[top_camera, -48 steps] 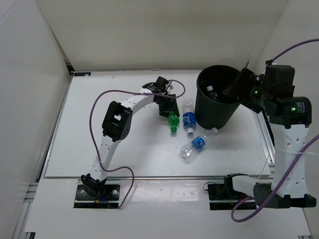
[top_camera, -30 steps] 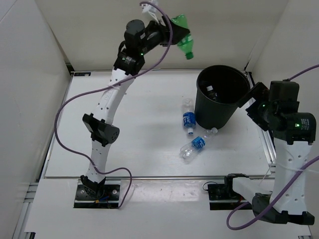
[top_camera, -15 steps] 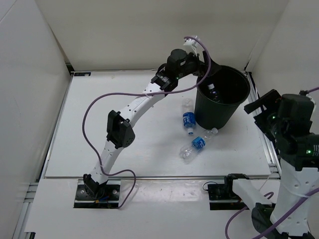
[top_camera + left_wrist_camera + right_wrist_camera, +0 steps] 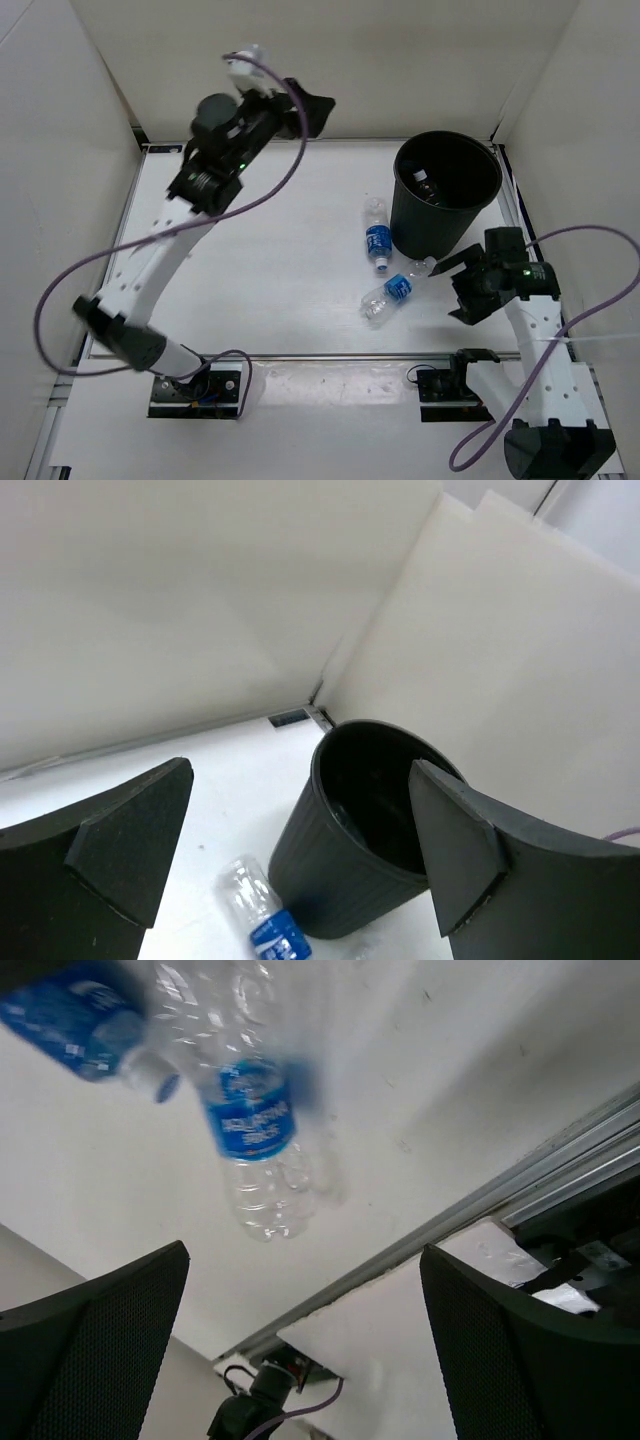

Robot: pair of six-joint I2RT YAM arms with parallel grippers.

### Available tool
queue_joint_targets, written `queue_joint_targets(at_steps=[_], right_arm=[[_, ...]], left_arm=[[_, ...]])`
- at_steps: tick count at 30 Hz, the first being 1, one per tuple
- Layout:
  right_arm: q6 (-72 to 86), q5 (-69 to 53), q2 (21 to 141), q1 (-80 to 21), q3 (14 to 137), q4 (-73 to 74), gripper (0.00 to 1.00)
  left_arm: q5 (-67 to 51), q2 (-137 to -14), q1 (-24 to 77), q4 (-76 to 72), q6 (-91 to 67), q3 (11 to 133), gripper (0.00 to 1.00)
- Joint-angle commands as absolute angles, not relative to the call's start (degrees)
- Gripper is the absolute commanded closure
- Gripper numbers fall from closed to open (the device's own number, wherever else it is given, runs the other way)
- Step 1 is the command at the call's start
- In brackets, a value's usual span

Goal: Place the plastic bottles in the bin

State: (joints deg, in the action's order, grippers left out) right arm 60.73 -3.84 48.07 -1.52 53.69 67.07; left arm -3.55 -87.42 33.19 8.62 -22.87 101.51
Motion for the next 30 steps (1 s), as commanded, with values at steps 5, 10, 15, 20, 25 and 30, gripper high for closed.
queue_joint_targets(at_steps=[5,10,15,20,25,30], right_arm=[[68.2,-10.9,49.6,-6.7,39.7,50.3,0.0],[67.0,-7.2,56.8,-11.3,38.0,42.7,0.0],[67.0,-6.4,64.4,-15.2,37.4,37.2,0.0],[66.5,-5.5,70.7,-15.8,37.4,34.7,0.0],[67.0,-6.8,75.8,-15.8,35.7,32.7,0.0],[67.0,-8.3,78.2,-14.5,36.8,36.3,0.16]], left_arm=[[1.1,-68.0,32.2,13.4,-21.9,76.3,0.0],[1.1,-63.1,31.0,17.8,-23.3,67.8,0.0],[1.1,-62.0,31.0,21.2,-23.3,64.0,0.0],[1.1,-60.2,31.0,23.6,-22.7,61.6,0.0],[1.7,-58.9,31.0,25.7,-22.7,61.1,0.0],[2.2,-58.9,31.0,26.8,-22.7,61.6,0.0]])
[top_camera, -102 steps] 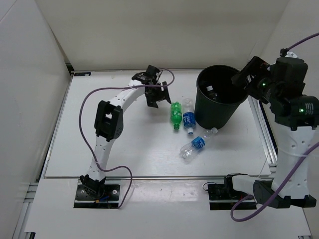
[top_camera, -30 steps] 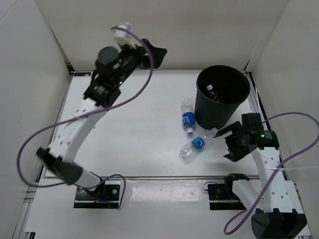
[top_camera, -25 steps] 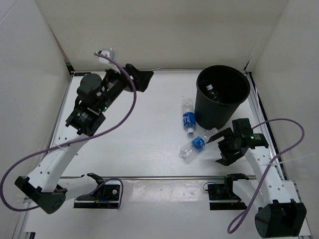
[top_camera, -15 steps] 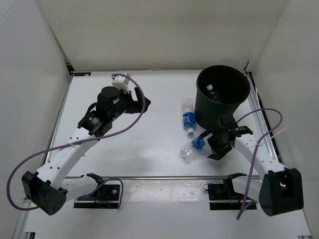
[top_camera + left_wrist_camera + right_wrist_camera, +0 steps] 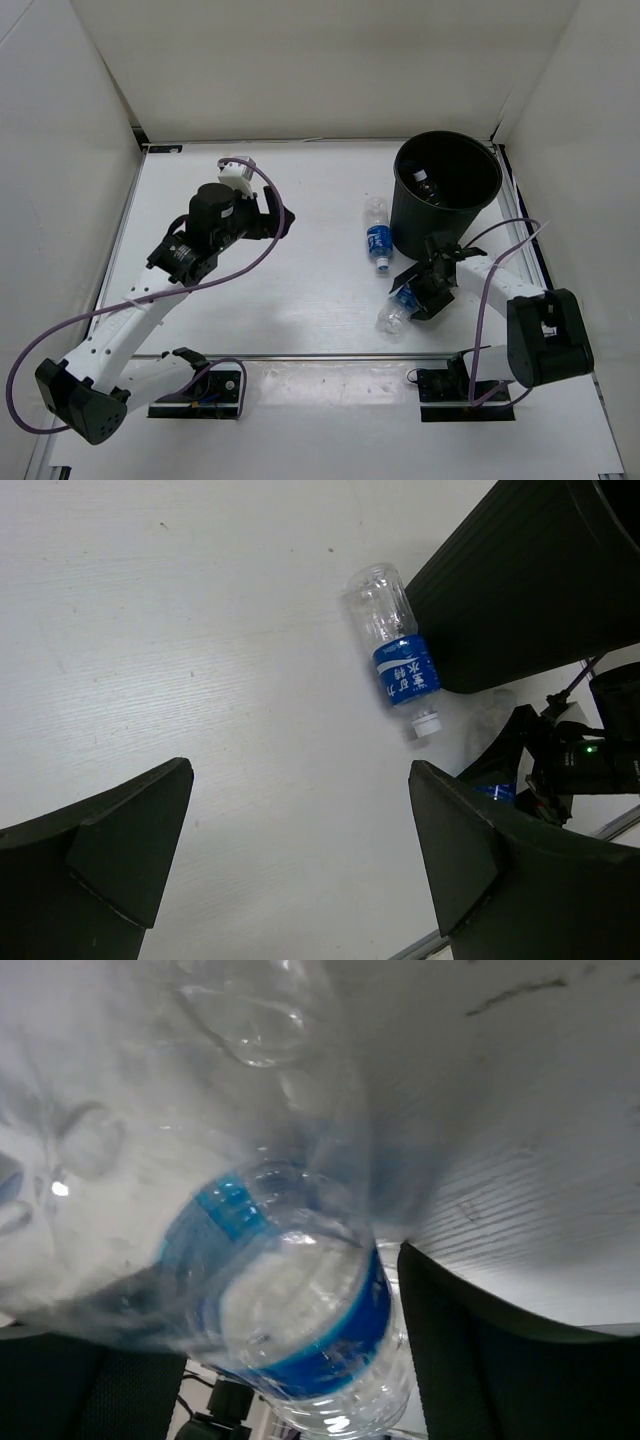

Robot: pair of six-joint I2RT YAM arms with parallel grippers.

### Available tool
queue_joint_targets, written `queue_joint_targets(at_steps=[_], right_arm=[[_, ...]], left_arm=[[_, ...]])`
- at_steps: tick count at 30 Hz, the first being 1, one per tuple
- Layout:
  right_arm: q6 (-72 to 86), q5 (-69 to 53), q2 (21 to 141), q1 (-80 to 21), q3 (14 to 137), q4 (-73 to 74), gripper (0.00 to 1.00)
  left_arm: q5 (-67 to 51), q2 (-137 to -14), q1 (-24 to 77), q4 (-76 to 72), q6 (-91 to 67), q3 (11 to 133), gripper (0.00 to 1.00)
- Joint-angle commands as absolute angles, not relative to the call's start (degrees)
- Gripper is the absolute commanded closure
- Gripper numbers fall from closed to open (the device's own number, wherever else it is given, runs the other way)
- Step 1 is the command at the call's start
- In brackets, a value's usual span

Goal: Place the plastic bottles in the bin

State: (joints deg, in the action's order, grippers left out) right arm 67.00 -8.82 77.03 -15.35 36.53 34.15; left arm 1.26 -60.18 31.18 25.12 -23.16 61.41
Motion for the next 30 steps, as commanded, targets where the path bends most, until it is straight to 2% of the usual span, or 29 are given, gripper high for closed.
queue_joint_targets(at_steps=[1,2,3,5,7,11,14,15,16,20,25,28,29,30], right_arm=[[67.0,-8.3,77.6,-13.9,37.4,38.3,0.23],[67.0,-7.7,76.8,-13.9,38.1,40.6,0.3],[66.3,-7.6,74.6,-12.9,39.2,46.9,0.47],[66.9,-5.4,72.2,-10.8,45.0,56.7,0.6],[66.2,-4.4,68.0,-9.6,50.1,67.2,0.69],[64.3,-6.3,60.8,-8.3,65.3,77.6,0.73],[62.4,-6.5,60.2,-6.3,83.9,83.5,0.79],[59.5,-5.0,60.2,-4.9,89.2,83.5,0.79],[58.7,-2.7,61.2,-4.9,100.2,83.5,0.75],[50.6,7.9,67.0,-4.9,112.0,74.6,0.71],[39.0,21.6,75.9,-4.9,111.8,57.9,0.71],[30.4,24.3,82.3,-4.9,112.8,51.7,0.68],[28.8,25.9,83.7,-4.9,112.9,51.1,0.66],[27.5,25.2,84.7,-4.9,112.9,49.8,0.53]], left_arm=[[2.8,-58.9,31.0,26.8,-22.7,61.6,0.0],[2.8,-59.6,31.0,26.8,-22.7,62.2,0.0],[3.6,-59.6,31.0,26.8,-22.7,62.2,0.0],[4.4,-61.0,31.0,26.8,-22.7,62.8,0.0],[7.4,-61.5,31.0,26.8,-25.5,62.8,0.0],[9.7,-65.5,30.4,28.3,-33.7,62.8,0.0],[7.6,-68.6,29.9,28.3,-33.7,64.1,0.0],[7.6,-69.3,29.9,28.3,-33.7,64.1,0.0],[7.6,-71.2,29.9,28.3,-34.3,64.9,0.0],[6.4,-75.3,29.9,28.3,-35.7,67.1,0.0],[-2.4,-82.3,29.4,28.3,-34.0,73.2,0.0],[-6.7,-86.3,29.4,28.3,-33.4,78.0,0.0],[-6.7,-87.3,29.4,28.3,-33.4,79.0,0.0],[-7.9,-88.1,29.4,28.3,-32.9,80.0,0.0]])
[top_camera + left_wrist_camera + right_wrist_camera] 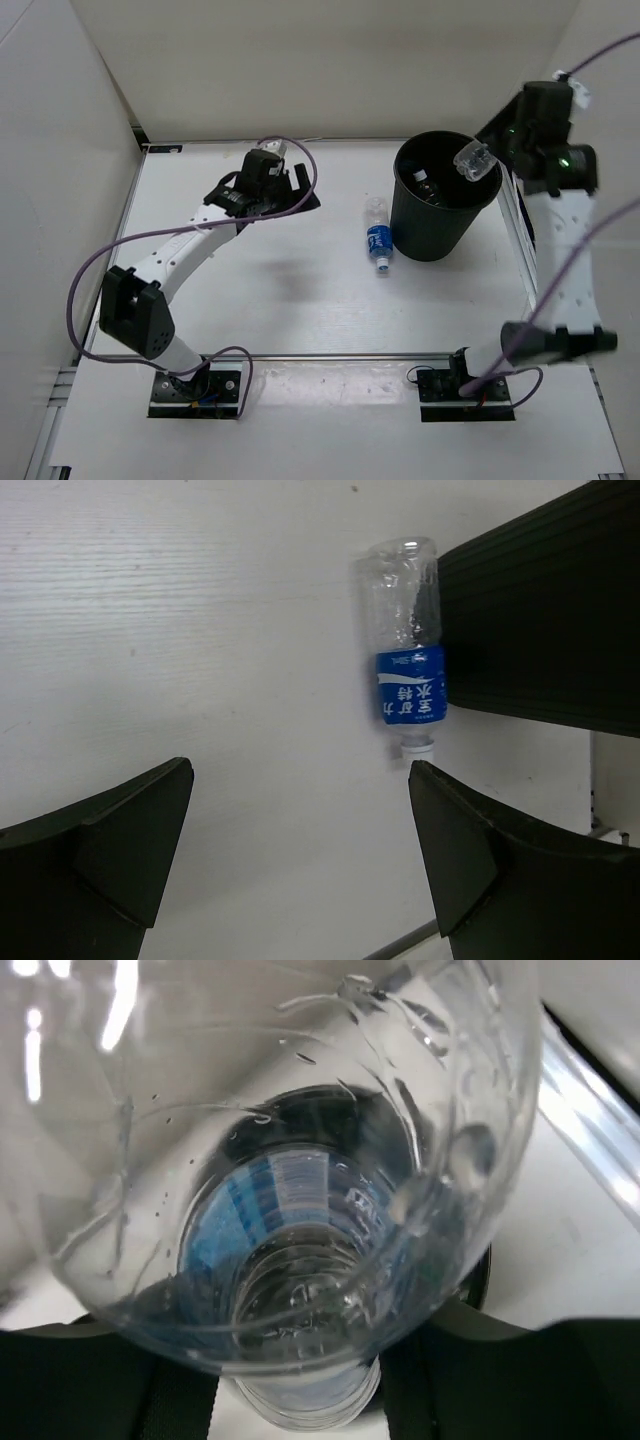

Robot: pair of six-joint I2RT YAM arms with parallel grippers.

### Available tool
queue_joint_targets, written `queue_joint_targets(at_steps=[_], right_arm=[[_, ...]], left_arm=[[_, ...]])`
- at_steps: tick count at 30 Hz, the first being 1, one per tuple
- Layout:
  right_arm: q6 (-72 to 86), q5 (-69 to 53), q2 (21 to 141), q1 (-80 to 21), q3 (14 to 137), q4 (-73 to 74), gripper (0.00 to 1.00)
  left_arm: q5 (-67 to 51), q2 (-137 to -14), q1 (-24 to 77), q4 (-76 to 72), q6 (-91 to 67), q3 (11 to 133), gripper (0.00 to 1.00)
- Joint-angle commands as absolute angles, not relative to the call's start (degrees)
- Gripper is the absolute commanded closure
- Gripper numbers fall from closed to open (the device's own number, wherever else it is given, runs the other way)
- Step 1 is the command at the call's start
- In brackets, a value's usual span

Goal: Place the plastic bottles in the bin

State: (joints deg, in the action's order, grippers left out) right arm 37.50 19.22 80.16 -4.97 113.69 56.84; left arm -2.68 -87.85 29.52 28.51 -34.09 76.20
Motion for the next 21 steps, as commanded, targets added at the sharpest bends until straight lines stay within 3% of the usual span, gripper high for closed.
queue_joint_targets(at_steps=[1,3,5,9,12,21], right_arm=[[26.7,23.8,86.2,-4.9,112.2,49.8,0.43],[27.3,21.0,87.5,-4.9,113.5,52.7,0.17],[32.3,21.5,86.9,-4.9,117.5,60.2,0.0],[33.7,16.2,79.7,-4.9,114.1,61.3,0.0],[34.7,11.8,74.3,-4.9,109.6,60.2,0.0],[33.4,3.5,68.0,-4.9,109.0,63.5,0.0]], left_arm=[[-7.9,-90.0,29.4,28.3,-32.9,81.8,0.0],[-8.4,-91.9,29.4,28.3,-32.3,84.5,0.0],[-8.4,-95.3,29.4,28.3,-33.1,86.7,0.0],[-9.0,-101.8,30.8,25.2,-33.8,90.9,0.0],[-15.9,-108.7,30.8,22.3,-33.8,93.7,0.0],[-25.8,-127.6,31.5,21.2,-33.1,108.8,0.0]])
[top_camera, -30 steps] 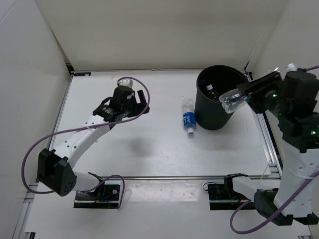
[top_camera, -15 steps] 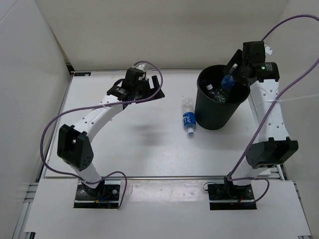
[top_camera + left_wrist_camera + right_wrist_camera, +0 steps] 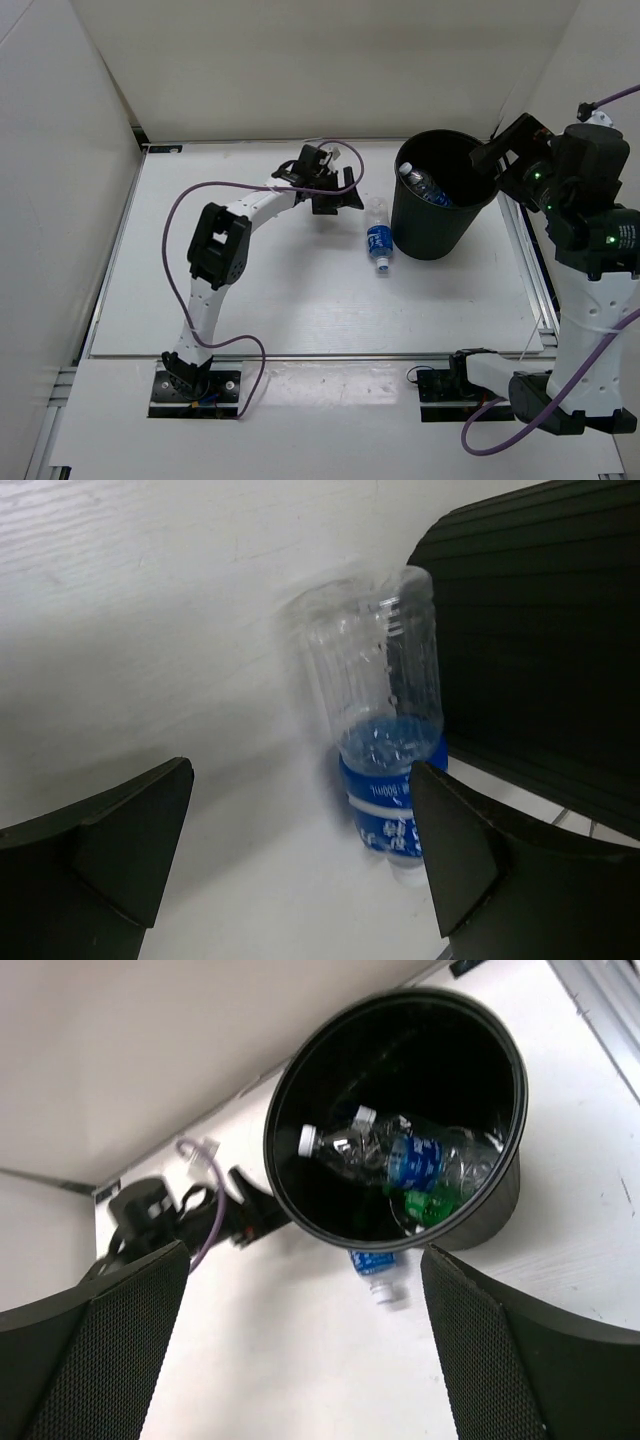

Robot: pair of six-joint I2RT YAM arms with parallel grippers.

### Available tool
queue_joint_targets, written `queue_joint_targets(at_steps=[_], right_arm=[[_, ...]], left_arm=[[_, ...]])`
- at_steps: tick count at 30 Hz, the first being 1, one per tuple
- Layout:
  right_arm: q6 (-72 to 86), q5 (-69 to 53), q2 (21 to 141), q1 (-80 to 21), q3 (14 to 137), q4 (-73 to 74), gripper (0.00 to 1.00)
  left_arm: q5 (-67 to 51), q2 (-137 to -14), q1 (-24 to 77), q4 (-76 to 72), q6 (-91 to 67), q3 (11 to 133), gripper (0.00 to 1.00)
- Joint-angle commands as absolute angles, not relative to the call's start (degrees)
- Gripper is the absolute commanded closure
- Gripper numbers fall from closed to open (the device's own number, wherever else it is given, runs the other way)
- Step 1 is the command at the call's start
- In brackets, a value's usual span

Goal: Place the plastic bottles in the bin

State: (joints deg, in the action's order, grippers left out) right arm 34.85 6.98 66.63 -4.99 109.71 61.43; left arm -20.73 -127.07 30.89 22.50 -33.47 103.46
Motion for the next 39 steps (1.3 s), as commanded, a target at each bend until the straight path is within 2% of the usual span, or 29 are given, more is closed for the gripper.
queue_joint_targets(at_steps=[1,13,20,23,24,26,27,28,31,32,35,36,38,39], right_arm=[[33.4,3.5,67.2,-4.9,109.0,64.1,0.0],[30.4,6.5,63.7,-4.4,107.1,68.8,0.0],[28.8,9.1,64.2,-4.4,107.0,69.3,0.0],[28.8,9.1,64.2,-4.4,106.3,69.3,0.0],[28.8,9.1,64.2,-4.4,106.3,69.3,0.0],[28.8,9.1,64.9,-4.4,105.5,69.3,0.0],[29.4,9.1,64.9,-4.4,105.5,69.3,0.0],[29.4,9.1,64.9,-4.4,104.9,69.3,0.0],[30.7,9.1,65.5,-4.4,104.9,69.3,0.0],[30.7,9.1,66.0,-3.9,104.9,69.3,0.0],[31.2,9.1,66.0,-3.9,104.9,69.3,0.0],[31.2,9.1,66.0,-3.9,105.5,69.3,0.0],[32.9,9.1,66.0,-3.9,104.9,69.3,0.0],[33.5,9.1,65.4,-3.3,104.2,69.3,0.0]], left_arm=[[-26.4,-128.7,31.5,21.2,-33.7,109.8,0.0],[-33.7,-143.1,33.1,20.7,-40.8,124.1,0.0],[-38.9,-144.8,33.7,20.7,-44.7,118.7,0.0],[-43.2,-145.4,33.7,20.7,-44.7,117.5,0.14],[-44.3,-145.4,33.7,20.7,-45.3,116.6,0.24],[-46.7,-144.2,33.7,20.7,-45.3,114.6,0.37],[-47.3,-143.4,33.7,20.7,-45.9,113.9,0.47],[-47.3,-142.0,33.7,20.7,-45.9,112.9,0.63],[-40.6,-131.1,31.2,20.7,-45.9,102.7,0.63],[-35.5,-124.1,30.4,20.7,-45.4,97.3,0.63],[-24.5,-113.4,27.3,20.7,-43.6,92.6,0.6],[-21.7,-108.0,27.2,20.7,-41.5,93.7,0.58],[-17.6,-105.4,26.7,20.7,-38.9,98.5,0.56],[-15.7,-105.4,26.7,20.7,-38.2,105.7,0.55]])
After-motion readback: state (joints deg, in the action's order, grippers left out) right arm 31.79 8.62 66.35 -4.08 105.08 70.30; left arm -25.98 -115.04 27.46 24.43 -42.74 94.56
